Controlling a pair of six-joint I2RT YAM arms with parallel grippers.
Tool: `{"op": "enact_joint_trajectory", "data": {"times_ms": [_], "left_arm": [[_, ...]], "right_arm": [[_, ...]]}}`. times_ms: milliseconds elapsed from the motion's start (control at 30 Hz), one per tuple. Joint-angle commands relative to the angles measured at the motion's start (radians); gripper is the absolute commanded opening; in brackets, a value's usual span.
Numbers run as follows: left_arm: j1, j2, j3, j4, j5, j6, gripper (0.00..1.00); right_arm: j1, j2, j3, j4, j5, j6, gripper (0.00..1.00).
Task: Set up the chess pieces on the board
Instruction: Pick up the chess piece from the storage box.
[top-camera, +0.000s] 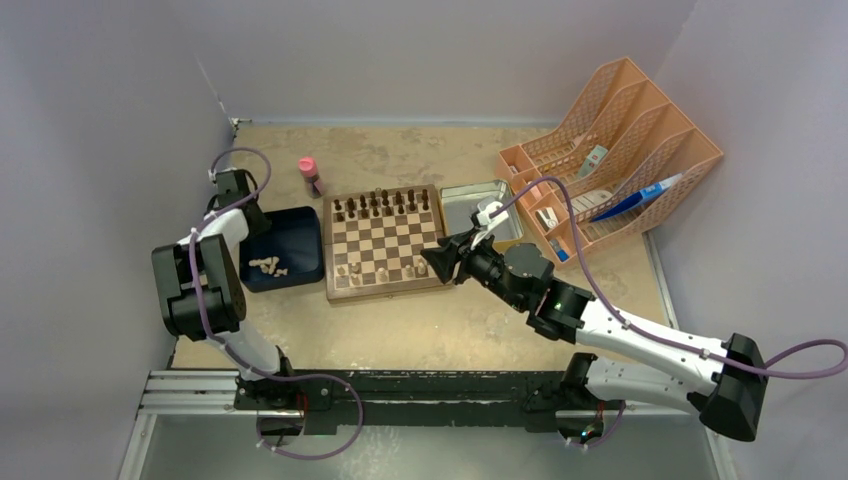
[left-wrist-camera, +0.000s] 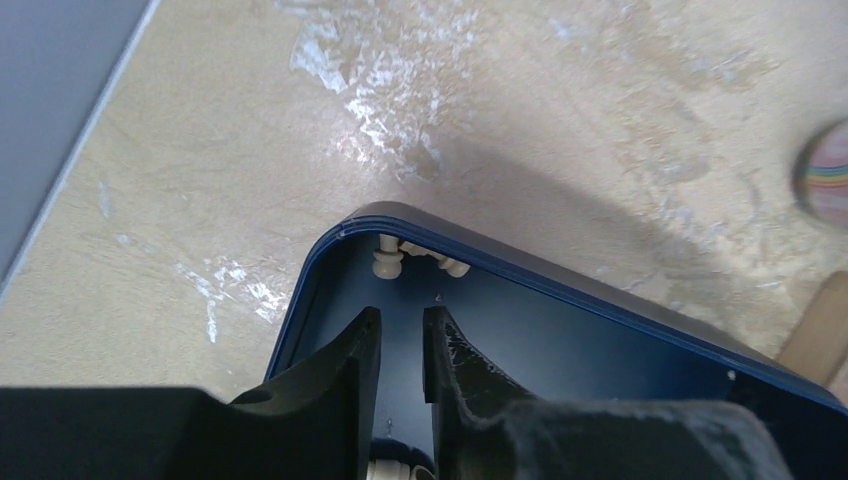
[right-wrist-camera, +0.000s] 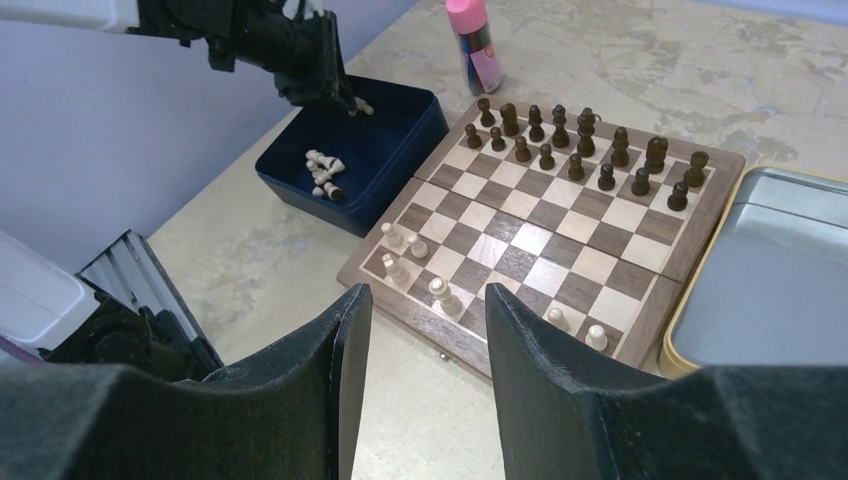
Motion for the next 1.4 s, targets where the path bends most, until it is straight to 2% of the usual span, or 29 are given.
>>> {"op": "enact_joint_trajectory", "data": {"times_ms": [0,200,600,1367], "left_arm": [[0.01,0.035,0.037,0.04,-0.023,0.02,0.23],[0.031,0.038,0.019,0.076,-0.007,0.033,0.27],[0.062,0.058,0.027,0.091,0.035,0.065,0.28],[0.064,0.115,0.025,0.137,0.079,0.084,0.19]], "right_arm": [[-0.003,-0.028,0.028,0.024,0.018,0.006,0.49],[-0.004,-0.02,0.037,0.022,-0.001,-0.013,0.49],[-0.003,-0.034,0.03,0.025,0.004,-0.04,0.49],[-0.004,-0.075,-0.015,0.036,0.045,-0.055,0.49]]}}
